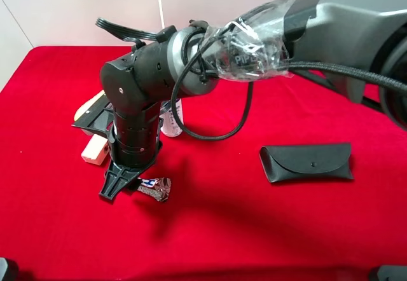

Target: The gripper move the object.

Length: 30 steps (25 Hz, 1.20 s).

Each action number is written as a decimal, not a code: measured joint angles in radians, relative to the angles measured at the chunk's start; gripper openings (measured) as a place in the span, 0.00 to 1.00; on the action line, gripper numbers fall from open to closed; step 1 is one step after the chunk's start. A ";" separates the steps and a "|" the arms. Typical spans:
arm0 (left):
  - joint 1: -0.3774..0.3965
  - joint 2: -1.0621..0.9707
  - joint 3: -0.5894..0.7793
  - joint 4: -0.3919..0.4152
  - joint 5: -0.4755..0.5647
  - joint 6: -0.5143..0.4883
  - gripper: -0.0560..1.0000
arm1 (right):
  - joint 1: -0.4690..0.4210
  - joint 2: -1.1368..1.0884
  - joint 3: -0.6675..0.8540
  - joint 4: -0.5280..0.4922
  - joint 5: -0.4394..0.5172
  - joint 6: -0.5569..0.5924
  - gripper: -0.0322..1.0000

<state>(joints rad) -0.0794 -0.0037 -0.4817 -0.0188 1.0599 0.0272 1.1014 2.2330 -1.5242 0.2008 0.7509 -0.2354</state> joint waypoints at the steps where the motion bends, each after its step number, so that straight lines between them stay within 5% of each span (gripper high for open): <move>1: 0.000 0.000 0.000 0.000 0.000 0.000 0.98 | 0.000 0.000 0.000 0.001 0.000 0.000 0.52; 8: 0.000 0.000 0.000 0.000 0.000 0.000 0.98 | 0.000 -0.049 0.000 -0.024 0.021 0.000 0.69; 30: 0.000 0.000 0.000 0.000 0.000 0.000 0.98 | 0.000 -0.540 0.000 -0.232 0.445 0.024 0.70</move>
<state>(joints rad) -0.0794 -0.0037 -0.4817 -0.0188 1.0599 0.0272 1.1014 1.6935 -1.5242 -0.0314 1.1962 -0.2115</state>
